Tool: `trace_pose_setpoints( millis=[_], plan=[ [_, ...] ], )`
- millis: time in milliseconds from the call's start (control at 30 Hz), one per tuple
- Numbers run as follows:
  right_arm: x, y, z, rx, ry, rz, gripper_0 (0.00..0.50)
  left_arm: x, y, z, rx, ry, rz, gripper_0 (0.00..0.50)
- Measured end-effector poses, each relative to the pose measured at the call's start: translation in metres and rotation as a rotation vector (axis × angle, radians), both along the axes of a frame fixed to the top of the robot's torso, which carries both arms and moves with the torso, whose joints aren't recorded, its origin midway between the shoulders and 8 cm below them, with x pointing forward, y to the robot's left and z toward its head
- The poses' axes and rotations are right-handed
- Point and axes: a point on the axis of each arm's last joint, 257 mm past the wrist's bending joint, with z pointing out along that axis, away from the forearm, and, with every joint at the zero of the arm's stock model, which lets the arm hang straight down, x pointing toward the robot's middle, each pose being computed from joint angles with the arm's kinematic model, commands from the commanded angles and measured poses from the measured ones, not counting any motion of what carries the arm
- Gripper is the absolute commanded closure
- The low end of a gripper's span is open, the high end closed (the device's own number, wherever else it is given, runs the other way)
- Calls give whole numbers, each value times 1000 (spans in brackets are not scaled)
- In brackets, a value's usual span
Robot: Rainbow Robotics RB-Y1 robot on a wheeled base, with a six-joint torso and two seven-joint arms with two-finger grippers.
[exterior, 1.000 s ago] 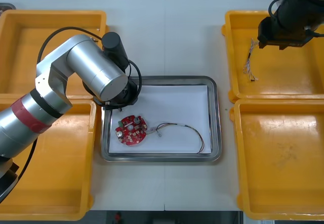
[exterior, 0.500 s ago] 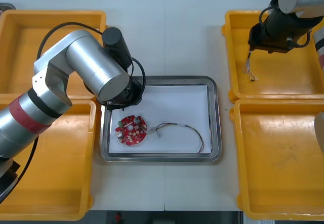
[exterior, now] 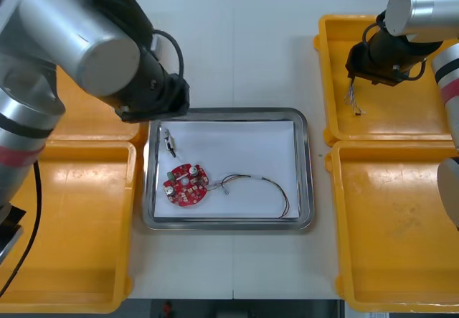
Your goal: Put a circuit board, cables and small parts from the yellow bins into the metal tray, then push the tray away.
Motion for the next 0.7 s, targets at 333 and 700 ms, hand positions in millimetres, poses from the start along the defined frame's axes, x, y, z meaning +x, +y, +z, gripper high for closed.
trace_pose_setpoints(
  millis=[333,700],
  plan=[
    [6,2,-17,23,-6,-14,0,25,48,40,113,-100,-226,0],
    [5,3,-30,32,11,-22,0,75,89,57,26,-143,-124,0]
  ],
)
